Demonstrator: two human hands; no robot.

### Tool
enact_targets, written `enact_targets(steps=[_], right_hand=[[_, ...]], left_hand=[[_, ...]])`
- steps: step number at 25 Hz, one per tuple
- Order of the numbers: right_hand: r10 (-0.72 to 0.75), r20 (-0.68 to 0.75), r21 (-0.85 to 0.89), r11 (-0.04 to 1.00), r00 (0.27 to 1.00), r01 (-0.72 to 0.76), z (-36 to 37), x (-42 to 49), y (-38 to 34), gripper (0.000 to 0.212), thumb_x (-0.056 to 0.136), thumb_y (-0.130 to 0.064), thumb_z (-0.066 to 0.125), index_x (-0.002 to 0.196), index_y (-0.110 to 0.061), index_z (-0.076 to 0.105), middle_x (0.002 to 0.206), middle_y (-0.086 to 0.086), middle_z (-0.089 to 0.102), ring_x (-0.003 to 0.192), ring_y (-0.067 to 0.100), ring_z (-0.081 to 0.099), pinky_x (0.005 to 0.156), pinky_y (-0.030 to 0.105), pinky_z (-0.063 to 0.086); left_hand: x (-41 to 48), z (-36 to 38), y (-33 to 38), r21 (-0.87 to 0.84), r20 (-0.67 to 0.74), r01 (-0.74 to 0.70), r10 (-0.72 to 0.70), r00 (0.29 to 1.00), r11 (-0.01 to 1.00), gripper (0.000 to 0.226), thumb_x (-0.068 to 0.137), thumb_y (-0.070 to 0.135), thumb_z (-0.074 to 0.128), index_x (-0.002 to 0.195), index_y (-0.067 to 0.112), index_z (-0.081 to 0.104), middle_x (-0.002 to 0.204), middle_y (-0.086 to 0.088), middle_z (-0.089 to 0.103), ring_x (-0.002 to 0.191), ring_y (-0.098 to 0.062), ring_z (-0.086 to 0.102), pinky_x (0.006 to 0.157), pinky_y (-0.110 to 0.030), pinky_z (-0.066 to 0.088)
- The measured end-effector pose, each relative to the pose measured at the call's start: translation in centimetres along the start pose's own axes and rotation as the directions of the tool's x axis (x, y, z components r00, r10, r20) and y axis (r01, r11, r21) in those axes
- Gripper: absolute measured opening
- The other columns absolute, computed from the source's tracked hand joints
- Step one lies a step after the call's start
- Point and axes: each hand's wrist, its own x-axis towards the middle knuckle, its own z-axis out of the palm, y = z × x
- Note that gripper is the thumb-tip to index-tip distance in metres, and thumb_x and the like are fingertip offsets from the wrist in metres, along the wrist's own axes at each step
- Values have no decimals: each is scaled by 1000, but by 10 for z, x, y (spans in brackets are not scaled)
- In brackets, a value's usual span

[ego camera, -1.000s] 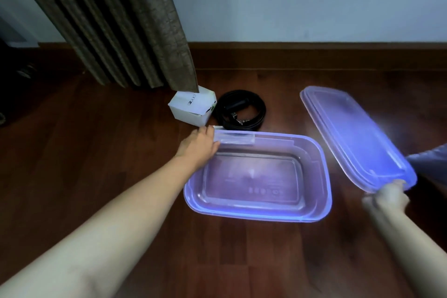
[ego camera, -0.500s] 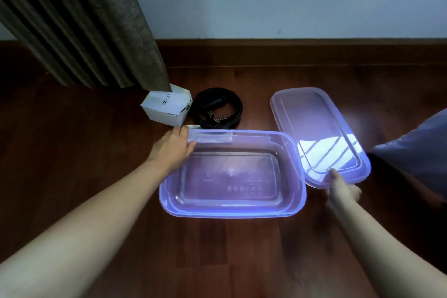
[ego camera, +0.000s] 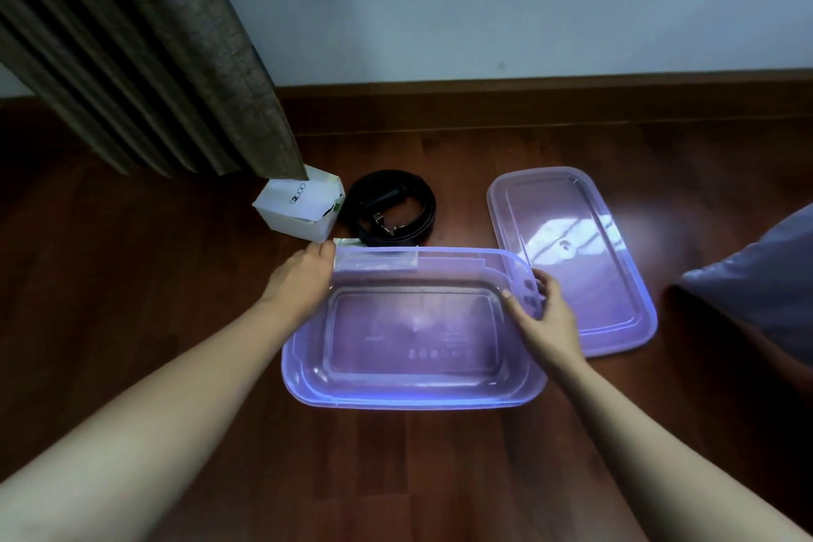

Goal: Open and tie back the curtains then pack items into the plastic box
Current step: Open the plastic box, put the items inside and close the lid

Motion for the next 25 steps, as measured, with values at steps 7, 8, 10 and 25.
enact_targets(steps=[7, 8, 10, 25], right_hand=[[36, 77, -385, 923, 996, -3, 7, 3, -7, 82, 78, -1, 49, 147, -30, 17, 122, 18, 61, 105, 45, 57, 83, 42, 44], [53, 85, -401, 916, 995, -14, 5, 0, -12, 79, 81, -2, 48, 148, -28, 15, 121, 21, 60, 106, 46, 56, 82, 42, 43], [58, 88, -432, 902, 994, -14, 3, -4, -18, 77, 83, -3, 47, 149, -25, 13, 119, 24, 59, 106, 46, 55, 81, 42, 43], [59, 70, -464, 886, 996, -20, 6, -7, -22, 82, 78, 0, 48, 148, -23, 15, 118, 22, 60, 103, 44, 57, 77, 42, 44]], left_hand=[[-4, -9, 0, 84, 92, 11, -19, 996, 996, 33, 93, 8, 43, 125, 4, 39, 119, -19, 52, 105, -37, 57, 73, -43, 46], [-4, -11, 1, 86, 99, 22, -30, 995, 996, 32, 94, 14, 44, 125, 5, 39, 120, -18, 52, 107, -36, 56, 74, -43, 47], [-3, -17, 6, 116, 73, 31, -40, 997, 993, 31, 95, 19, 42, 123, 3, 41, 121, -18, 53, 110, -35, 53, 78, -42, 48], [34, -18, -16, -312, -41, 134, -155, 987, 940, 55, 99, 35, 34, 143, 4, 27, 155, -16, 18, 143, -30, 18, 114, -43, 22]])
